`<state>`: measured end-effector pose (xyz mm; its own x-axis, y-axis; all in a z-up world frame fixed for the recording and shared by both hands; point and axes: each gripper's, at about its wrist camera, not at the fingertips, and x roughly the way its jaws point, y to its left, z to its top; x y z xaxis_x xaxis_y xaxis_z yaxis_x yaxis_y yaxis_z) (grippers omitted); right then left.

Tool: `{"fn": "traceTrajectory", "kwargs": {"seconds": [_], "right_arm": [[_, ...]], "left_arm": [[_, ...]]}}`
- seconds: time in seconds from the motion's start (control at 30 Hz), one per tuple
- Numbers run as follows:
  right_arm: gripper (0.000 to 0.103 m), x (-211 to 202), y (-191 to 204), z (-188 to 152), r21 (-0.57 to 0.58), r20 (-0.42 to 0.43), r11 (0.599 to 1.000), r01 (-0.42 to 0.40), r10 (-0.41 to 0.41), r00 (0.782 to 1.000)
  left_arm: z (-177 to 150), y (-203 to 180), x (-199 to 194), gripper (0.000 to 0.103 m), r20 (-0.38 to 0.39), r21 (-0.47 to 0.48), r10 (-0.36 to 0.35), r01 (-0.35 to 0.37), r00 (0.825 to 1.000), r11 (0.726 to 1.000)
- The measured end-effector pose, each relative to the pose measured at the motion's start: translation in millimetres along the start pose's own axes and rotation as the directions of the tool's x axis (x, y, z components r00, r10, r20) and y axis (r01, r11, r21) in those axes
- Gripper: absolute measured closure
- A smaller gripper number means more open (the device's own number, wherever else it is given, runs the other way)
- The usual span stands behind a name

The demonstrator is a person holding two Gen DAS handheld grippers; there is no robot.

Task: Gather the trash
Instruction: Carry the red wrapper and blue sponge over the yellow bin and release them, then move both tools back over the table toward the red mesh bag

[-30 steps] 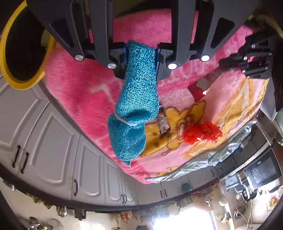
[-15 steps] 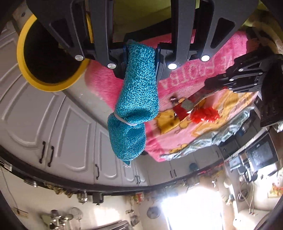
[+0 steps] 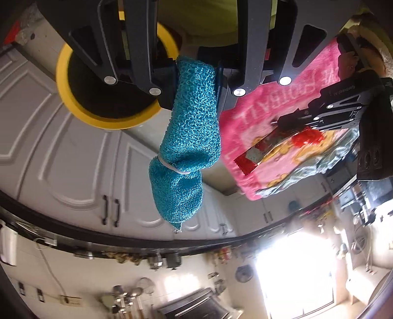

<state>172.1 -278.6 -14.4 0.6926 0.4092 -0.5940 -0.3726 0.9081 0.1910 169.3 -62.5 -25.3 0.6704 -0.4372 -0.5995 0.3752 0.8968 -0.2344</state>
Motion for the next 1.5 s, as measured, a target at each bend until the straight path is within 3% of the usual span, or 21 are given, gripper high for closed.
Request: {"fn": "traceTrajectory", "kwargs": {"seconds": [0.37,0.47,0.5,0.53,0.57,0.6,0.7,1.0,1.17,1.5], "right_arm": [[0.078,5,-68,-30,0.124,-0.078,0.982,0.142,-0.133,0.988],[0.072,10,-82,-37,0.156,-0.089,0.974,0.164,-0.152,0.984],[0.066,10,-85,-38,0.162,-0.091,0.972,0.171,-0.157,0.983],[0.051,11,-89,-40,0.173,-0.092,0.967,0.190,-0.176,0.980],[0.045,11,-92,-42,0.186,-0.089,0.962,0.199,-0.186,0.979],[0.045,10,-96,-43,0.201,-0.089,0.959,0.202,-0.187,0.978],[0.042,9,-104,-45,0.227,-0.084,0.951,0.212,-0.197,0.977],[0.035,9,-85,-39,0.182,-0.040,0.965,0.188,-0.183,0.982],[0.029,11,-51,-29,0.095,0.000,0.984,0.150,-0.151,0.989],[0.025,26,21,-9,-0.051,0.031,0.998,0.037,-0.035,0.999]], "left_arm": [[16,-59,88,0.098,-0.098,0.058,-0.071,0.076,0.993,0.995],[18,-63,107,0.096,-0.120,0.054,-0.071,0.078,0.990,0.996],[19,-64,113,0.090,-0.123,0.047,-0.072,0.079,0.990,0.996],[20,-63,117,0.085,-0.127,0.038,-0.075,0.080,0.989,0.996],[20,-62,122,0.071,-0.137,0.024,-0.083,0.087,0.987,0.996],[21,-60,126,0.062,-0.144,0.014,-0.084,0.087,0.986,0.996],[18,-56,132,0.053,-0.152,-0.001,-0.075,0.076,0.985,0.997],[13,-17,94,0.020,-0.078,-0.042,0.026,-0.030,0.997,0.999],[12,13,60,0.011,-0.020,-0.067,0.109,-0.110,0.994,0.992],[11,69,-9,0.011,0.091,-0.134,0.250,-0.237,0.964,0.962]]}}
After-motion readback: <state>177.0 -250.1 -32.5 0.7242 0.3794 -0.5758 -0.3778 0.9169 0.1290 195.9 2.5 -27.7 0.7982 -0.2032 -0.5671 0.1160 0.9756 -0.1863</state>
